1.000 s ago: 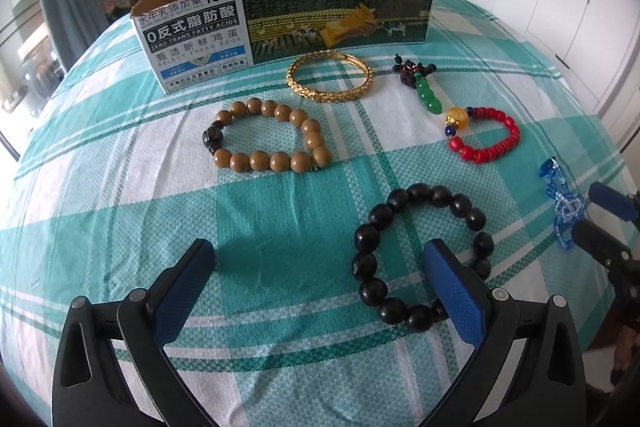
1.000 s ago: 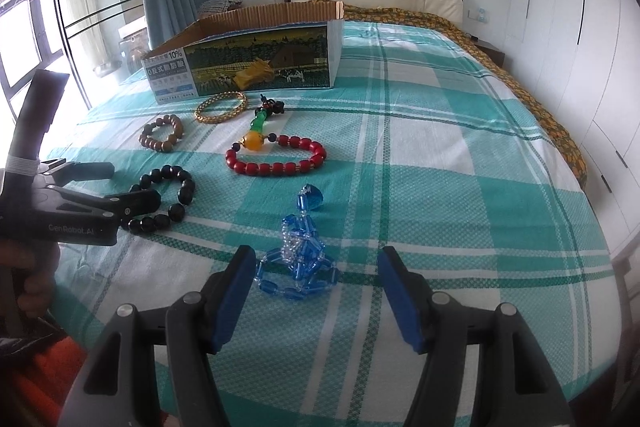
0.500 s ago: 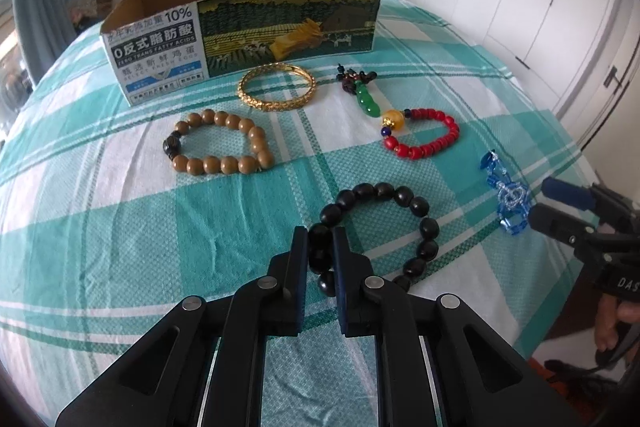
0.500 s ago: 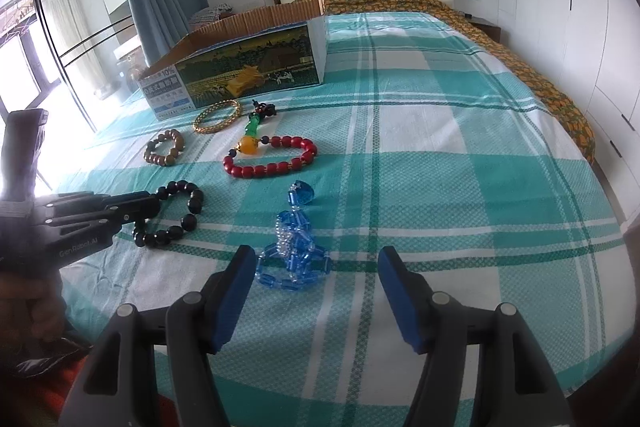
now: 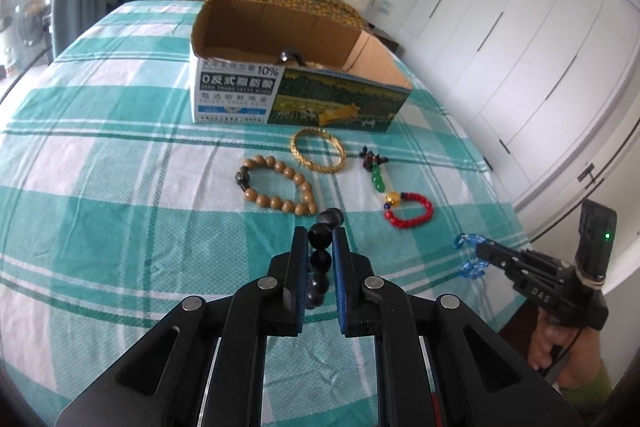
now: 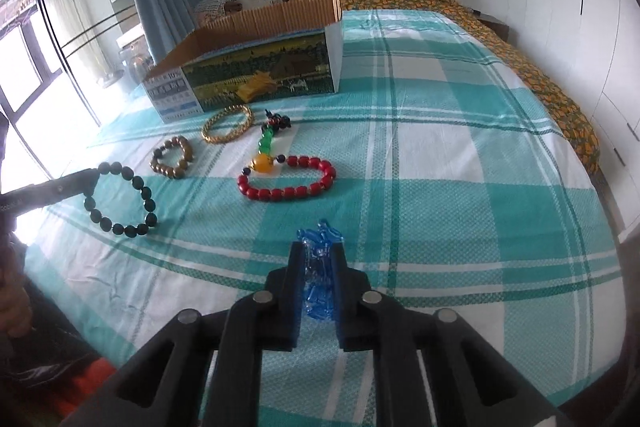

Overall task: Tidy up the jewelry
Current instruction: 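Carry the blue crystal and black bead bracelets into the cardboard box and release both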

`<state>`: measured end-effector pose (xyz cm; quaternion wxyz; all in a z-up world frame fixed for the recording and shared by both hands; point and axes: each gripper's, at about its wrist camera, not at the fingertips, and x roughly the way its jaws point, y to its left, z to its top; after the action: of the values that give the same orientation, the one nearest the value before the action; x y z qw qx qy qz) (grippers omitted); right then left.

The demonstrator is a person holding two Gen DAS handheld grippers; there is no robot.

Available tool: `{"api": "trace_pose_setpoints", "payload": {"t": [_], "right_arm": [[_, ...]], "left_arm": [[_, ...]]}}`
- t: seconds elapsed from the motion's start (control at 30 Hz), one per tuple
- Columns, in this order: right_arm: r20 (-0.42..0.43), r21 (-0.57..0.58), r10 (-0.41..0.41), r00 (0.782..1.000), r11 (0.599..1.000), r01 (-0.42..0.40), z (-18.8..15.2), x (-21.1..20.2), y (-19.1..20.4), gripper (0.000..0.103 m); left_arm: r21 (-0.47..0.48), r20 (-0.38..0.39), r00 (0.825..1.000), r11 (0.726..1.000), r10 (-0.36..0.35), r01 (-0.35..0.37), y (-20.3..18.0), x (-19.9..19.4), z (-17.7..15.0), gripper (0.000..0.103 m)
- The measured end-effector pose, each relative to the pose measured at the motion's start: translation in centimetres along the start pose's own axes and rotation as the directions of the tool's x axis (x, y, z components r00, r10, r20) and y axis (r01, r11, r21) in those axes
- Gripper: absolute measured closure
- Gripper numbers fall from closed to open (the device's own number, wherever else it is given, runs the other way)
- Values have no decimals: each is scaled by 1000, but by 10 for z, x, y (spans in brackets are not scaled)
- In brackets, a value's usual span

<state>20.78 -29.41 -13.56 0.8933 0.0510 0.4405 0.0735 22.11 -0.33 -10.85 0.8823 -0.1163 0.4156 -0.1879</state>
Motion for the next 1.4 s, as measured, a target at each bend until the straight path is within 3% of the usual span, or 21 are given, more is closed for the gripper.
{"api": "trace_pose_setpoints", "payload": {"t": [0.37, 0.67, 0.77, 0.97, 1.2, 1.4], "right_arm": [[84, -41, 107, 991, 994, -104, 58, -36, 19, 90], [144, -103, 164, 976, 983, -150, 147, -36, 33, 91], [144, -124, 152, 978, 983, -135, 182, -22, 37, 91], [59, -141, 135, 989, 982, -126, 237, 41, 39, 91], [-56, -166, 69, 996, 983, -77, 261, 124, 29, 91], [-59, -144, 20, 998, 989, -28, 270, 165, 18, 89]], "left_arm": [[-39, 95, 995, 999, 37, -33, 31, -39, 50, 93], [38, 174, 983, 997, 54, -61, 34, -56, 133, 93], [56, 160, 986, 997, 49, -59, 32, -36, 162, 93], [58, 76, 995, 996, 68, -73, 35, 36, 204, 93], [45, -32, 993, 992, 116, -115, 47, 117, 224, 93], [66, -64, 979, 980, 194, -190, 49, 154, 228, 91]]}}
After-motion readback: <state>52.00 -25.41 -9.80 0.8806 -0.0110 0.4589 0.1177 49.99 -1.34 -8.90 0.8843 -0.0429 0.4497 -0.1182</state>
